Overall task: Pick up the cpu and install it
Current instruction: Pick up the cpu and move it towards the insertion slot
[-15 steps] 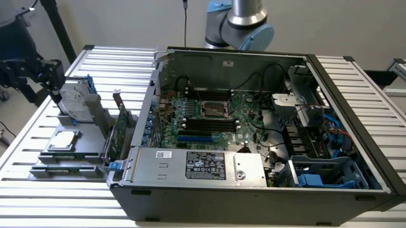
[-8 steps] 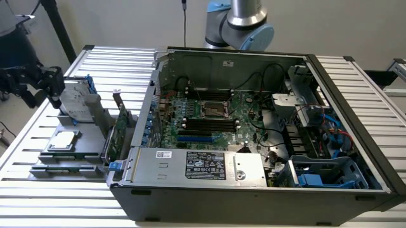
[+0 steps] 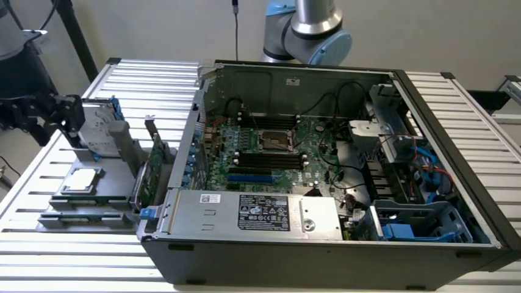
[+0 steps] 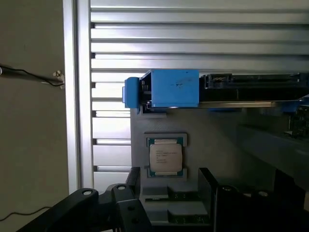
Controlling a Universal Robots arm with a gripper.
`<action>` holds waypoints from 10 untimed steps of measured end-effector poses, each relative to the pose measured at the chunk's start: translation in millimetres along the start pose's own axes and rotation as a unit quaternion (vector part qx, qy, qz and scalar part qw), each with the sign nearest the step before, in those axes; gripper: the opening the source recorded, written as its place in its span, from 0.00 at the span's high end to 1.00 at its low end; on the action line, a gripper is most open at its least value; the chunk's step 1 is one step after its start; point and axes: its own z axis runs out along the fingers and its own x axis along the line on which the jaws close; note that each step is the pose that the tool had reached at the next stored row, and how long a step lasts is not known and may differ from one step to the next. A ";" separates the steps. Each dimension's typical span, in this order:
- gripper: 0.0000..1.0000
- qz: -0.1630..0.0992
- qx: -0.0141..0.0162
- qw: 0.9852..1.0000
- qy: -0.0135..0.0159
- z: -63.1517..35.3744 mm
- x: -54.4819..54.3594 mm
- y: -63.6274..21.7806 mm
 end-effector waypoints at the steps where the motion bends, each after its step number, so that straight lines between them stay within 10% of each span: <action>1: 0.40 0.000 0.000 1.000 0.000 1.7 0.0 -0.4; 10: 0.40 -0.002 0.000 1.000 0.000 18.2 0.1 -3.6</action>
